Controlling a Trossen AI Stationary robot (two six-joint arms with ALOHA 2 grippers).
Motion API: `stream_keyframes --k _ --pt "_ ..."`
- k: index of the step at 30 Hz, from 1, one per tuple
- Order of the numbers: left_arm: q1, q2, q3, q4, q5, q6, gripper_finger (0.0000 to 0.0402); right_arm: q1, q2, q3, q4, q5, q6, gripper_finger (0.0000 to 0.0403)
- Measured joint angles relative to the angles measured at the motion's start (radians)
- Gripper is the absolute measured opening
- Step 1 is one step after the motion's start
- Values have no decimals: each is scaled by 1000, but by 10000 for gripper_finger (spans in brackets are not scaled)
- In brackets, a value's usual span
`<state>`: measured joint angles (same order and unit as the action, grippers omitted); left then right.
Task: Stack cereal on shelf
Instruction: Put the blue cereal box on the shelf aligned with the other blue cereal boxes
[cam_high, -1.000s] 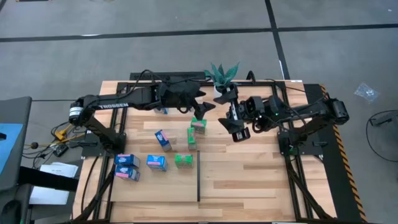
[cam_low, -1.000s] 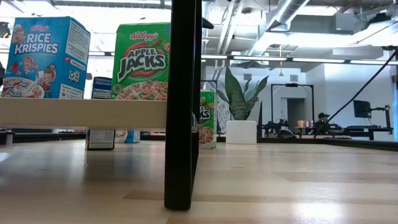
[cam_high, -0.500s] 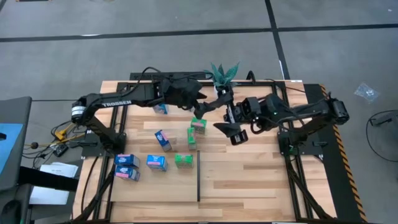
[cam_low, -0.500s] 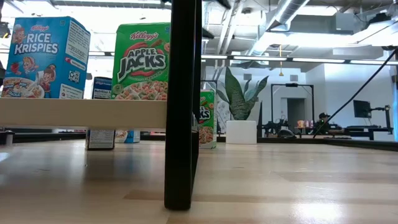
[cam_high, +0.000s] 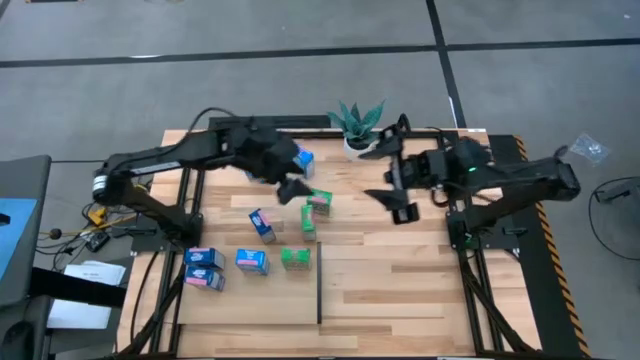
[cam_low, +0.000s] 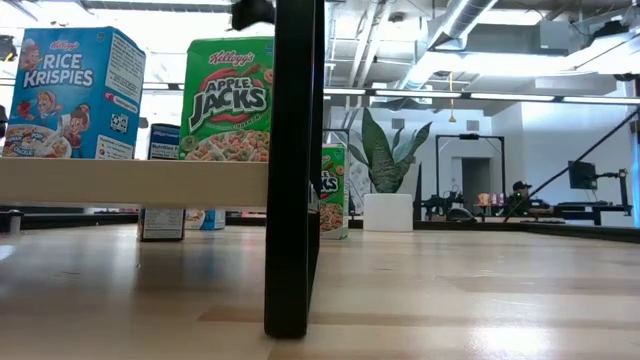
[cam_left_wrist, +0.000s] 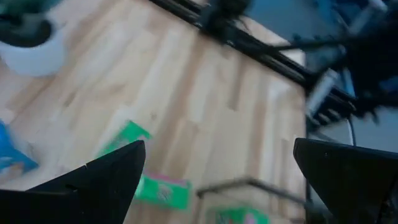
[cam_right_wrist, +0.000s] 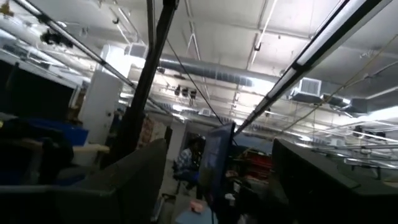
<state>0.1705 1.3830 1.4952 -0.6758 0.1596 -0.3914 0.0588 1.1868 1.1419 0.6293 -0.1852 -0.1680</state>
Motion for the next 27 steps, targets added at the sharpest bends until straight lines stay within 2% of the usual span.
stream_keyframes --k 5,10,13,19,23,27 --pt "-124 -85 1 -91 -34 84 400 -20 -152 1 -251 60 -25 317" --pt "-252 -103 2 -327 -228 95 400 -50 -257 -1 -485 173 -24 317" --pt "-295 -82 2 -463 -329 61 400 -61 -291 0 -548 196 -24 317" --pt "-339 11 2 -637 -381 7 400 -69 -299 0 -625 220 7 317" --pt "-346 79 2 -695 -400 -18 400 -68 -288 0 -658 222 11 317" --pt "-347 122 2 -703 -436 -115 400 -68 -281 -1 -703 221 21 317"
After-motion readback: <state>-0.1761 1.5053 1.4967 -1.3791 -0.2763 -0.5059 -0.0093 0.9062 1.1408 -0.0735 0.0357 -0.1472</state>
